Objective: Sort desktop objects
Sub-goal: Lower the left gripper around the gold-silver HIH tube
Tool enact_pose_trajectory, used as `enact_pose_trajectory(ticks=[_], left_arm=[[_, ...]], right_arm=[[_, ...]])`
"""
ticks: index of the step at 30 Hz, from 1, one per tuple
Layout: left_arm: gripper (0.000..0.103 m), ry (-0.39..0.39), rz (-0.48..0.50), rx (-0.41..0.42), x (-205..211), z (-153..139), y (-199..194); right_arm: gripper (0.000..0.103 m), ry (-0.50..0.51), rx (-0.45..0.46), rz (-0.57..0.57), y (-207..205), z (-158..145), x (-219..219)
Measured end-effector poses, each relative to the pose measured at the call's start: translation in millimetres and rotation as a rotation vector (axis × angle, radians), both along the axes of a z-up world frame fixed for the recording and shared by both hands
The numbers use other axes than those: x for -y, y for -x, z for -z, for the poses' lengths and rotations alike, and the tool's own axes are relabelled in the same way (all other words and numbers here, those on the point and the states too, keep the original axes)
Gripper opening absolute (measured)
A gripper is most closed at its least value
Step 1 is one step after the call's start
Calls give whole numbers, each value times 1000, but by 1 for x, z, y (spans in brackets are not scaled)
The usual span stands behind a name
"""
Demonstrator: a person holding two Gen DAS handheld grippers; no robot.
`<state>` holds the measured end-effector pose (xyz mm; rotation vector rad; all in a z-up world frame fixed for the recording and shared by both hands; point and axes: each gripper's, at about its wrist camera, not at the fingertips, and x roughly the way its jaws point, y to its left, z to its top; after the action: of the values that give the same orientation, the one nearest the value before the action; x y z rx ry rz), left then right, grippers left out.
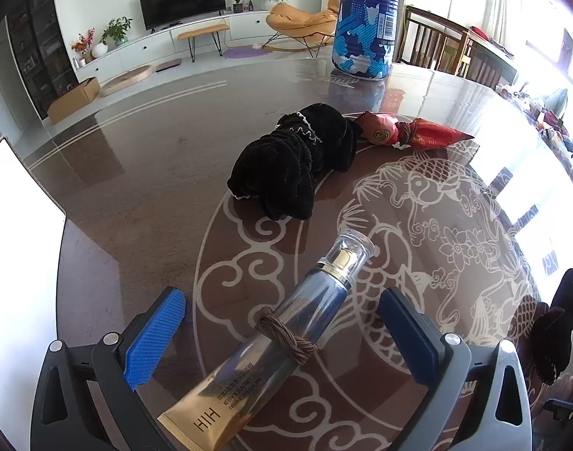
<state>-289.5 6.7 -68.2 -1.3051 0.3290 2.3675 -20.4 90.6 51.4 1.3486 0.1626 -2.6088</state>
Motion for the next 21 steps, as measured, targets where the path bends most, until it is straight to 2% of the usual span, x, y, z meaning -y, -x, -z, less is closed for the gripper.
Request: enact_pose_trajectory(ticks=[8,21], left_arm=[[103,2,-67,5,1,1,0],[103,12,-45,24,2,0,2]], right_arm=[[103,0,0,0,0,0,0],[103,0,-1,-1,-1,0,0]])
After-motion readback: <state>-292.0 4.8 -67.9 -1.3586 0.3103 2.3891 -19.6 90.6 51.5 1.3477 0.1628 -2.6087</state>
